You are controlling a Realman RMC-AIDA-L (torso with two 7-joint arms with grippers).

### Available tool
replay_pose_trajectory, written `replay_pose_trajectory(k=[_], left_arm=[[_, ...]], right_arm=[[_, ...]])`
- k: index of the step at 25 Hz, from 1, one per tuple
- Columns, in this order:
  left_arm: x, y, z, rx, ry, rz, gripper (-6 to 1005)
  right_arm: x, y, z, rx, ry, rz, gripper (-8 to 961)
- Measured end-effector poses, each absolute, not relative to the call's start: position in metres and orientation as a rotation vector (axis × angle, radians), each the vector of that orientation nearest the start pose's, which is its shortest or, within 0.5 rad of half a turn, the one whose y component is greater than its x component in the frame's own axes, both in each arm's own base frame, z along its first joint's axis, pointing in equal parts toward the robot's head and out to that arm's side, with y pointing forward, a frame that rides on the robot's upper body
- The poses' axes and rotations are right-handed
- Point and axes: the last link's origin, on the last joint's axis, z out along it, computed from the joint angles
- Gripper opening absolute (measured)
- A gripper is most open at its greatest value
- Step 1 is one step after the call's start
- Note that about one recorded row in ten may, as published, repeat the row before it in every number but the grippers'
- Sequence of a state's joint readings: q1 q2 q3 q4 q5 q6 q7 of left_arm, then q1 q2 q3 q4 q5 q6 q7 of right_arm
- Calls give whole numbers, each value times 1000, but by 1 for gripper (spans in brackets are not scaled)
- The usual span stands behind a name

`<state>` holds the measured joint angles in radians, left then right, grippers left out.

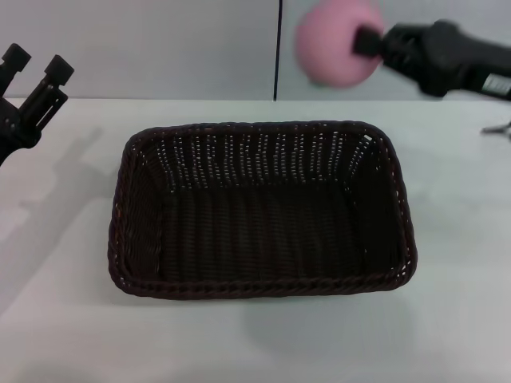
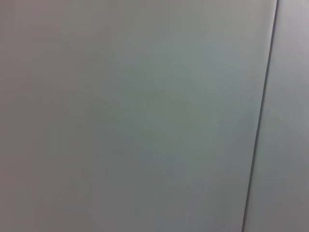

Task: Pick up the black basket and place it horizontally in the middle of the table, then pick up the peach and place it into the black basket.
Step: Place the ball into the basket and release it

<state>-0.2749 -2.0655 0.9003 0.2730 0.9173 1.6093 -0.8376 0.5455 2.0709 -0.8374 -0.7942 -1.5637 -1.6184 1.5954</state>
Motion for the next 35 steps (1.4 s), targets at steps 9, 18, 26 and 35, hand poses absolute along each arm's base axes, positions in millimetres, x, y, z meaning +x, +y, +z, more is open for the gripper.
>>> replay_pose_trajectory(k=[9,18,26,35], left_arm=[[-313,277,34,-1812,-536,-1261,800],[-313,277,35,-1812,-538,-1262,800],[-317,274,42,-1767,-530,-1268,800],[-336,257,62,-1578,-536,-1278,800]], right_arm=[[188,336,6,-2756,487,1174,95],[194,335,2,-2735,548,1190,344],[207,337,16,-2574,527,1280,474],[282,315,55,-1849,497,1397,640]])
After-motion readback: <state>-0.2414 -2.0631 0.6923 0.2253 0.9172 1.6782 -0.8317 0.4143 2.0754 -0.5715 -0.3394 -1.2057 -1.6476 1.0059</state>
